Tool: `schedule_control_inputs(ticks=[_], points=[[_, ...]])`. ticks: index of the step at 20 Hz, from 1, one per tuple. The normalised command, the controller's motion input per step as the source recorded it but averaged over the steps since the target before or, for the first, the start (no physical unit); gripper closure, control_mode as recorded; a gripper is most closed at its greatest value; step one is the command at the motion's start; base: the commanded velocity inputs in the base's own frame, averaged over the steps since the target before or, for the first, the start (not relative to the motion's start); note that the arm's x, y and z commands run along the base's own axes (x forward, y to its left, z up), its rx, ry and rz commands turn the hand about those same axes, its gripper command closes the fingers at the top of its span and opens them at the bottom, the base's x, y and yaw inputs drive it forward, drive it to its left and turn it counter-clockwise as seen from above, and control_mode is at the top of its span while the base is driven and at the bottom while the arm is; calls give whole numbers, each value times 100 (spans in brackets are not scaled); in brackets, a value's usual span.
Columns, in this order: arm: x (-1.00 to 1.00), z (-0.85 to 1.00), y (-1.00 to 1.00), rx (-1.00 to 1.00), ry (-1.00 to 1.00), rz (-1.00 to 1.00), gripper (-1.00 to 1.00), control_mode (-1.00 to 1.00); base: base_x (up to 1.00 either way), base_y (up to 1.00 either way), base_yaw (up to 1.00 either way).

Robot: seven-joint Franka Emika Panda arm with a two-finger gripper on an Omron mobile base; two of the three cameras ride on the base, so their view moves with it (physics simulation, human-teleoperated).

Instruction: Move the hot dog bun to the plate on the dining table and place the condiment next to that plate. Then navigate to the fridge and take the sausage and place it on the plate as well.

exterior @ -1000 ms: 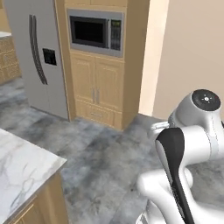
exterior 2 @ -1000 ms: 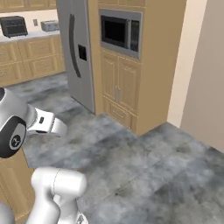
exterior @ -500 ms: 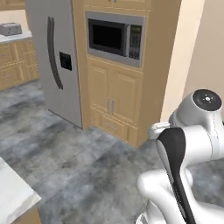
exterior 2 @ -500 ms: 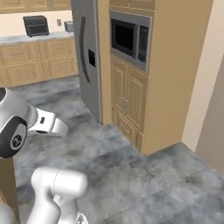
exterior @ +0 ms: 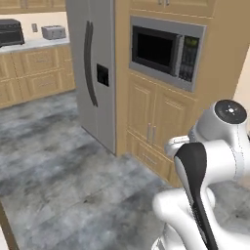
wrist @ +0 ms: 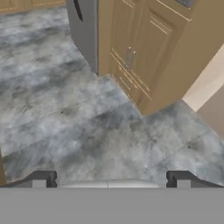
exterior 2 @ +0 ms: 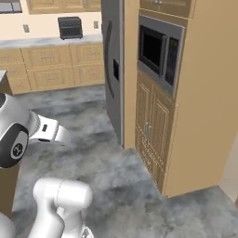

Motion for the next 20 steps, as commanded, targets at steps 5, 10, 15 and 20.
schedule_control_inputs(ticks=[5, 10, 15, 20], points=[[0, 0, 0, 0, 0, 0, -100, 100, 100, -27, 42], [0, 0, 0, 0, 0, 0, -100, 100, 96, 8, 11], [0, 0, 0, 0, 0, 0, -100, 100, 100, 82, -18], [0, 0, 0, 0, 0, 0, -100, 100, 93, 99, -36]])
